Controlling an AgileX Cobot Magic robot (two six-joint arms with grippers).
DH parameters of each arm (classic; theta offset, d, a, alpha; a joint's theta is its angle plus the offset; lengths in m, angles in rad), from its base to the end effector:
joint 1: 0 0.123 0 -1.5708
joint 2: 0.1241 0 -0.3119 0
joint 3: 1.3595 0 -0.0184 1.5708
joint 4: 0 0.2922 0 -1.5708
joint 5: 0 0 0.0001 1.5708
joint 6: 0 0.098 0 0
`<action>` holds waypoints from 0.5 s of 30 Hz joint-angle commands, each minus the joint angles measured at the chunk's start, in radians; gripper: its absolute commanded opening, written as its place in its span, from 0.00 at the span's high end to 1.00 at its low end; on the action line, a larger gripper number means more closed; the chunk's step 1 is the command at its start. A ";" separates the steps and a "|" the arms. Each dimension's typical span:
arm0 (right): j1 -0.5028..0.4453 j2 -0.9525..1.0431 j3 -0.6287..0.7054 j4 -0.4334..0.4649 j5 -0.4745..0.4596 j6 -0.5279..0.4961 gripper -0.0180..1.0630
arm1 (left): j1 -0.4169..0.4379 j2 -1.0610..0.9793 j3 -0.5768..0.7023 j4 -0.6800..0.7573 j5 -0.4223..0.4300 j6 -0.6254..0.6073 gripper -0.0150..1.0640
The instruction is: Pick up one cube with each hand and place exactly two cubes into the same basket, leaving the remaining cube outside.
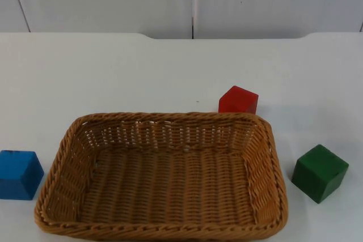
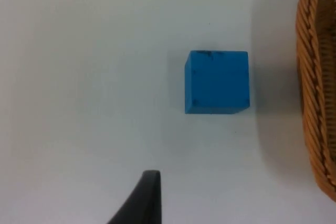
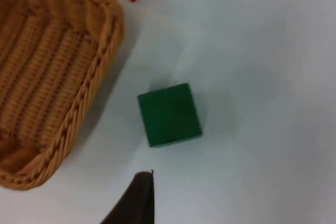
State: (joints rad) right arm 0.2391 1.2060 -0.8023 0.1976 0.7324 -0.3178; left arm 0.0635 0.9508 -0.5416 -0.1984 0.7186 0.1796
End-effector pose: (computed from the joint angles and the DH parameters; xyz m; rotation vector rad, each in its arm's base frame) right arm 0.2478 0.0737 0.2687 -0.5756 2.5443 0.1963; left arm 0.1849 -0.0010 0.2389 0.0026 2.5938 -0.1355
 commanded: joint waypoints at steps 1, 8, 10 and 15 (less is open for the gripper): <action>0.027 0.014 -0.008 -0.013 0.002 -0.012 0.01 | -0.004 0.009 -0.005 -0.024 -0.015 0.013 0.01; 0.065 0.079 -0.008 -0.015 0.011 -0.070 0.01 | -0.004 0.068 -0.017 -0.058 -0.027 0.059 0.01; 0.065 0.090 -0.008 -0.015 0.018 -0.109 0.01 | -0.004 0.087 -0.026 -0.051 -0.029 0.059 0.01; 0.065 0.143 -0.008 -0.012 0.002 -0.150 0.01 | -0.004 0.162 -0.078 -0.060 -0.025 0.061 0.01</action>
State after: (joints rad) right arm 0.2966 1.3437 -0.8039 0.1860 0.7395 -0.4514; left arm 0.0635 1.1054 -0.6097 -0.2414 0.7016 0.2395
